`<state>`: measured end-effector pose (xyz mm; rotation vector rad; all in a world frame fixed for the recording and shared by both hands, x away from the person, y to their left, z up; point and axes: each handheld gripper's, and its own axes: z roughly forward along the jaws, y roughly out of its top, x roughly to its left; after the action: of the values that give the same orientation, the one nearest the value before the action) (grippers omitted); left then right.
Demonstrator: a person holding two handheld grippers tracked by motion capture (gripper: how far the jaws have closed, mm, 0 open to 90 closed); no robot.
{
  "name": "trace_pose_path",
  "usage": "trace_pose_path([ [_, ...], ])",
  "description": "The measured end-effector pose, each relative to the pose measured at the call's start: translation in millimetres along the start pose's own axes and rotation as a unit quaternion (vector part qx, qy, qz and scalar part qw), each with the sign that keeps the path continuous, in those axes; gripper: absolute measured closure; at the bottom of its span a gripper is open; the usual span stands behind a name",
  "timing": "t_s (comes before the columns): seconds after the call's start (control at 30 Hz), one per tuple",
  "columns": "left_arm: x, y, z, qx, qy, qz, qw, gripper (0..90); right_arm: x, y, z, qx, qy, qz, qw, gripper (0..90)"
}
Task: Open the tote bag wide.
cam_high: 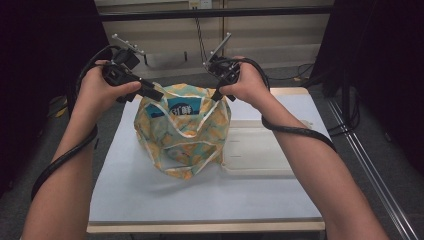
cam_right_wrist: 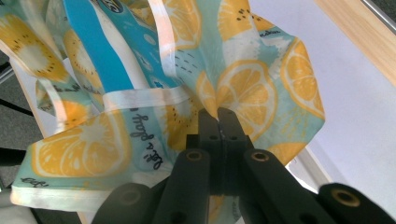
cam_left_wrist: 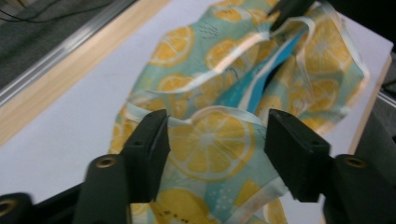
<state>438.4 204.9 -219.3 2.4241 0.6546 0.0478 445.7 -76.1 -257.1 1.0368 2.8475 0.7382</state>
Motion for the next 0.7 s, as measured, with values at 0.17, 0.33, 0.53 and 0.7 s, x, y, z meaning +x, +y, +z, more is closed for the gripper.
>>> trace_pose_path([
  [0.17, -0.3, -1.0, 12.2, 0.016, -0.010, 0.019, 0.9996, 53.9, 0.6, 0.3, 0.5, -0.001, -0.001, -0.003, 1.0000, 90.0],
  [0.33, -2.4, 1.3, 19.4, 0.025, -0.017, 0.044, 0.9986, 70.7, 0.4, -0.1, -0.3, -0.001, 0.000, -0.001, 1.0000, 90.0],
  [0.53, -7.9, 4.8, 18.5, 0.020, -0.012, 0.026, 0.9994, 86.4, 0.1, -0.5, -0.5, 0.000, 0.001, -0.001, 1.0000, 90.0],
  [0.7, -8.2, 6.6, 7.2, 0.000, -0.014, 0.020, 0.9997, 88.6, 0.9, -0.6, -2.2, -0.002, 0.001, -0.003, 1.0000, 90.0],
])
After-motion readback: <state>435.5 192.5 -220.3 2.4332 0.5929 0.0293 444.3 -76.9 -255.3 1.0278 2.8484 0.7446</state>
